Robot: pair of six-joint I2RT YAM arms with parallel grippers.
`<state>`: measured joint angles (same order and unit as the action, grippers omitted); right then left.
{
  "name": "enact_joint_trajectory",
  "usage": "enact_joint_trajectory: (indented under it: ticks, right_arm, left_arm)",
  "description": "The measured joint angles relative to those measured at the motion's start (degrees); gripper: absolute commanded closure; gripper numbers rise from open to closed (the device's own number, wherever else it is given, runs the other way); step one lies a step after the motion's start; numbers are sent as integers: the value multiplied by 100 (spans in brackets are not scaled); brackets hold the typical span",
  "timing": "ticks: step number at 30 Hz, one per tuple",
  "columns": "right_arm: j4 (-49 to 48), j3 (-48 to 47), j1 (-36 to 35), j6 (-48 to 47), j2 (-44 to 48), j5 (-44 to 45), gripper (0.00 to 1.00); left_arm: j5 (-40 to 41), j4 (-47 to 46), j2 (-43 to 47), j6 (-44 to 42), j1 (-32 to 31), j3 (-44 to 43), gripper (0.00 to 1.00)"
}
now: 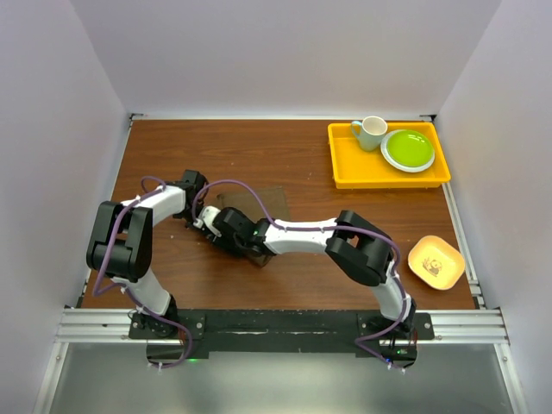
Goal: Fold the napkin, place the utensils inside, and roll it up
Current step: Roll the napkin with the utensil
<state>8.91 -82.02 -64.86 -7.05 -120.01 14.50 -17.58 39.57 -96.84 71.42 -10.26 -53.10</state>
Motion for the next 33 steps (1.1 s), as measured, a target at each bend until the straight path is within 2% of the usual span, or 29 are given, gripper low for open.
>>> enact_joint_trajectory:
  ticks: [6,10,11,12,16,19,22,23,26,29,33]
  right_arm:
    - [50,247,15,177,238,-153,36]
    - [46,282,15,205,238,-168,41]
    - [17,282,15,208,214,-162,45]
    - [-11,282,15,203,195,-153,60]
    - [-157,278,9,302,120,-260,90]
    - [-175,280,114,417,120,-457,100]
    - [-245,284,308,566,122,-881,100]
    - [-299,299,387,621,127,-1056,100]
    - [-549,431,702,831,155,-1759,100]
    - [-859,658,1163,1054,203,-2682,100]
    - [-1067,802,1836,1467,131,-4151,100]
  left_arm:
    - [-4,70,-4,4,-2,-17,100]
    - [-4,144,-31,7,-2,-72,100]
    - [-2,157,-31,11,-2,-74,100]
    - [-2,170,-31,15,-2,-74,100]
    - [0,149,-31,57,0,-74,100]
    - [20,87,-7,94,2,-57,100]
    - [92,-70,83,44,9,-2,70]
    - [149,-118,127,-17,7,7,55]
    - [282,-186,391,-286,7,63,37]
    - [439,-273,907,-608,7,63,30]
    - [660,-446,1545,-994,7,48,30]
